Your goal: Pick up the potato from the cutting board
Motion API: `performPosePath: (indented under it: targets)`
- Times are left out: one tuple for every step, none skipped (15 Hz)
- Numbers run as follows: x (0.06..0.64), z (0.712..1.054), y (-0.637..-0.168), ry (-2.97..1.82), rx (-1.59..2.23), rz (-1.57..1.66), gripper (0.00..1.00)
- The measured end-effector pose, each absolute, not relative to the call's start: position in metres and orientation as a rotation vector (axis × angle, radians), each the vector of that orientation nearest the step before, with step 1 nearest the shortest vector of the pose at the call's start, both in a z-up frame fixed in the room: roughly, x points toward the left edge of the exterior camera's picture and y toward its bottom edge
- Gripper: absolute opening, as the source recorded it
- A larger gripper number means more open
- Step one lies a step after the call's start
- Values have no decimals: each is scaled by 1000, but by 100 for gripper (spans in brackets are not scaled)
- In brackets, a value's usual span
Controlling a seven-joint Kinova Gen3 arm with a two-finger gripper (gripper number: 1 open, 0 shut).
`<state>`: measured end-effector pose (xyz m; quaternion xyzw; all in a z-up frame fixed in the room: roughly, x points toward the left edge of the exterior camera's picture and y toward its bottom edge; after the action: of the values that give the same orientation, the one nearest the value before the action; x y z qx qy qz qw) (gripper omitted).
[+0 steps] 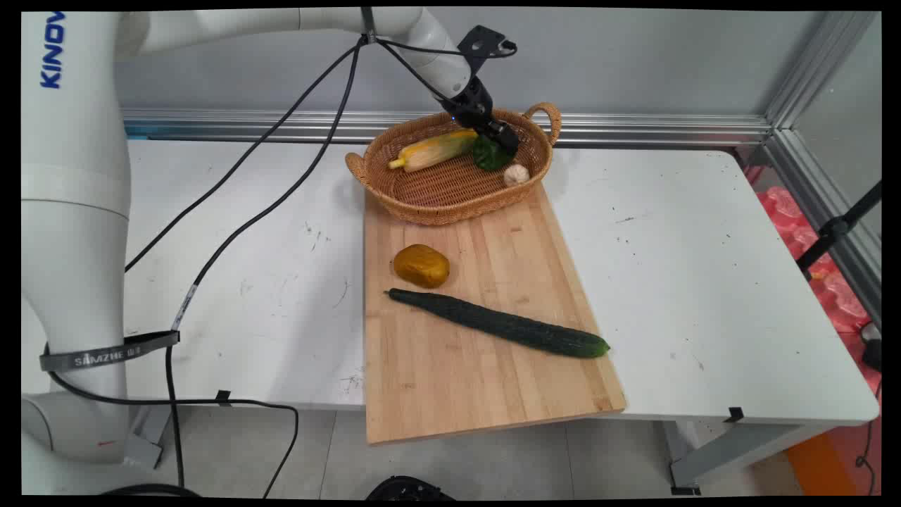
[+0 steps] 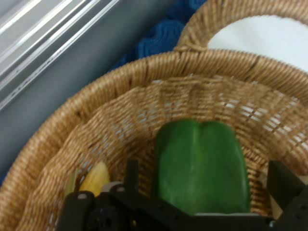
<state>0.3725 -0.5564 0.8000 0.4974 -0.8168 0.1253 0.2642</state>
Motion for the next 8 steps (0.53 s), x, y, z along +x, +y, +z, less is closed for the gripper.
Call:
performPosePath:
  targets:
    - [372,803,-557,-2207,1332,340,100]
    - [372,806,-557,-2206,1320,343,100]
    - [372,809,-556,-2205,1313,345,100]
    - [373,814,-555,-2202,1302,350,100]
    - [374,819,-554,-2201,1295,352,100]
    - [375,825,-552,-2200,1282,355,100]
    - [376,830,-549,-2200,1273,356,100]
    - [377,840,-545,-2202,1255,358,100]
